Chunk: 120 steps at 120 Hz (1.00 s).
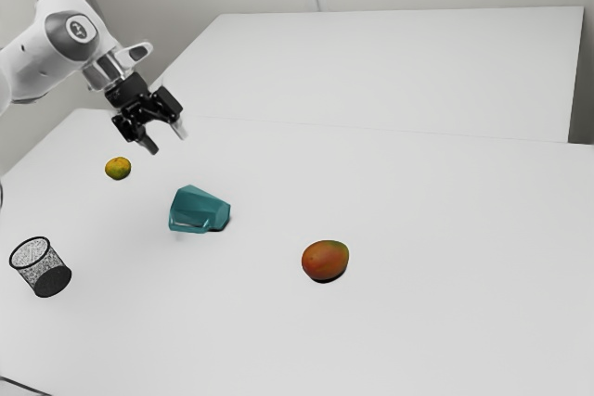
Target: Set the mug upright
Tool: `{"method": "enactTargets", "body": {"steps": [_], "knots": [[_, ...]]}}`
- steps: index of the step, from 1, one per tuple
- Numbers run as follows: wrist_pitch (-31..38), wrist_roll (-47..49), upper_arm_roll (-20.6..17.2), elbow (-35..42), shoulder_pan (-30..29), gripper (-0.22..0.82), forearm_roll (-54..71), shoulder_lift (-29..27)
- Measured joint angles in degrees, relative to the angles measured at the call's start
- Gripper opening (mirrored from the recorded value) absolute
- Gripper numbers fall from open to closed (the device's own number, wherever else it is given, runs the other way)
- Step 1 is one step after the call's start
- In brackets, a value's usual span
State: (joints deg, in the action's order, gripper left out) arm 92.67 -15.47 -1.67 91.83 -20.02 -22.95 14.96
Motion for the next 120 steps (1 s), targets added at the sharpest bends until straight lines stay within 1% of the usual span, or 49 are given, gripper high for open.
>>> {"method": "enactTargets", "body": {"steps": [14, 29, 43, 80, 120], "knots": [[0.93, -2.55, 0.0, 1.27, -1.19, 0.58, -2.51, 1.51], [3.51, -5.0, 0.0, 4.37, -1.82, 0.58, -4.9, 2.39], [5.68, -7.2, 0.0, 5.72, -2.76, 0.58, -6.85, 3.7], [9.45, -13.26, 0.0, 6.15, -4.54, 0.58, -11.75, 8.0], [10.85, -19.45, 0.0, 6.88, -6.13, 0.58, -17.35, 11.37]]}}
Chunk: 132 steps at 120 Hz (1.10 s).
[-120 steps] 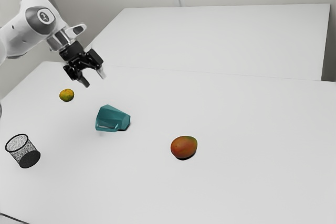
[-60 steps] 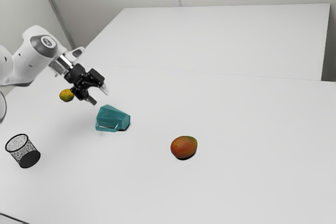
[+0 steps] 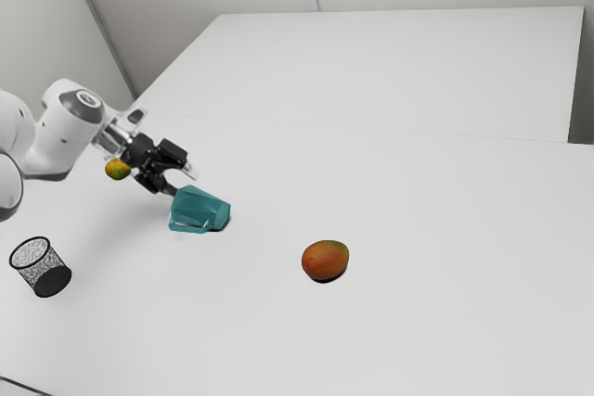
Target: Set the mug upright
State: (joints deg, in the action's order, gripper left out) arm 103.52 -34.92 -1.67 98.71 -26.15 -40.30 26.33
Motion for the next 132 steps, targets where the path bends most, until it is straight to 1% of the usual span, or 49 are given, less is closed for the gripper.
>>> {"method": "enactTargets", "body": {"steps": [32, 41, 49, 74, 83, 95, 109, 121, 132], "knots": [[0.23, -5.41, 0.0, 2.84, -0.48, 0.58, -7.24, 1.06], [0.16, -6.77, 0.0, 3.03, -0.51, 0.56, -8.62, 1.23], [0.09, -7.84, 0.0, 3.13, -0.56, 0.47, -9.41, 1.33], [-0.01, -10.52, 0.0, 3.1, -0.49, 0.1, -10.31, 1.35], [0.0, -11.28, 0.0, 3.08, -0.48, 0.0, -10.4, 1.3], [0.1, -12.14, -0.01, 3.08, -0.48, -0.06, -10.35, 1.22], [0.2, -12.98, -0.01, 3.09, -0.45, -0.1, -10.24, 0.77], [0.0, -13.6, 0.0, 3.24, -0.22, -0.13, -10.23, -0.36], [-0.18, -14.07, -0.02, 4.25, 0.25, -0.15, -10.23, -2.61]]}}
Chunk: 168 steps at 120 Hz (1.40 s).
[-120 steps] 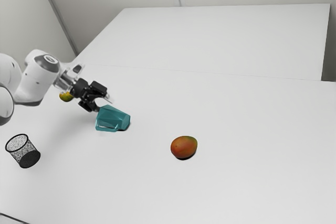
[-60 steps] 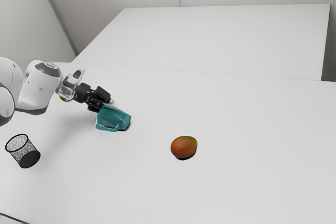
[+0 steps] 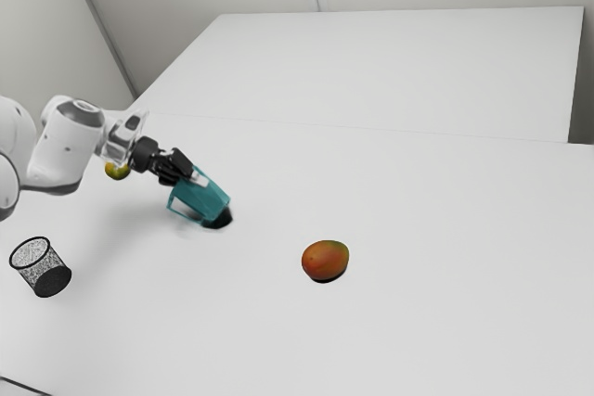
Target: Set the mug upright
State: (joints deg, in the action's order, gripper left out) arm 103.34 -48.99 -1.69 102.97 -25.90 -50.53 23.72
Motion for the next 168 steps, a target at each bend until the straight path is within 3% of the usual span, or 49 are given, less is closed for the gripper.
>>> {"method": "enactTargets", "body": {"steps": [25, 69, 84, 123, 168], "knots": [[-0.33, 0.09, -0.18, 1.01, 2.65, -0.16, 4.58, -6.51], [0.29, 8.56, -2.5, 1.95, 8.76, -0.18, 30.7, -15.61], [2.09, 12.43, -3.23, 6.23, 10.33, -0.18, 36.53, -18.86], [13.42, 21.04, -7.65, 17.7, 10.71, -0.18, 47.14, -25.13], [30.52, 27.91, -8.66, 27.09, 13.23, -0.18, 50.89, -26.12]]}}
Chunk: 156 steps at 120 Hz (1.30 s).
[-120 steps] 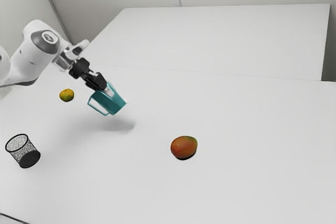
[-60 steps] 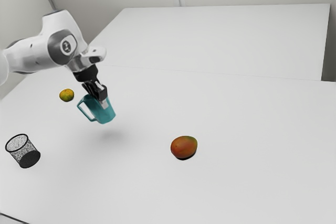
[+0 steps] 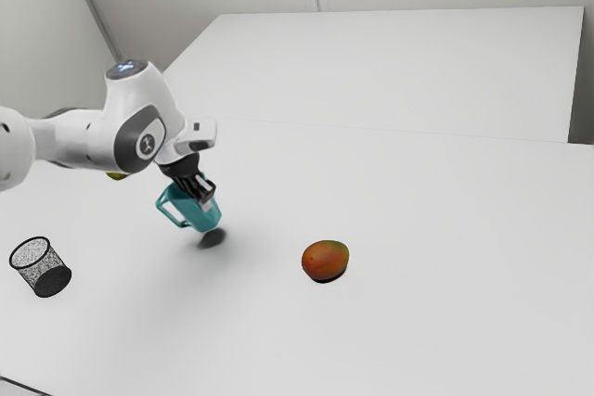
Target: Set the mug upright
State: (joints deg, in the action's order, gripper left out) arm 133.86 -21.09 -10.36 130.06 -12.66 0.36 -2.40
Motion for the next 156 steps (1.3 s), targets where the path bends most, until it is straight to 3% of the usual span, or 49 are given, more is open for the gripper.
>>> {"method": "enactTargets", "body": {"steps": [34, 116, 156], "knots": [[4.21, 3.61, -0.04, 3.13, -0.27, -0.18, 0.23, 0.1], [5.48, 7.94, -0.06, 3.73, 1.84, -0.18, 0.29, 3.13], [5.45, 8.27, -0.19, 3.73, 1.91, 0.22, -0.07, 2.21]]}}
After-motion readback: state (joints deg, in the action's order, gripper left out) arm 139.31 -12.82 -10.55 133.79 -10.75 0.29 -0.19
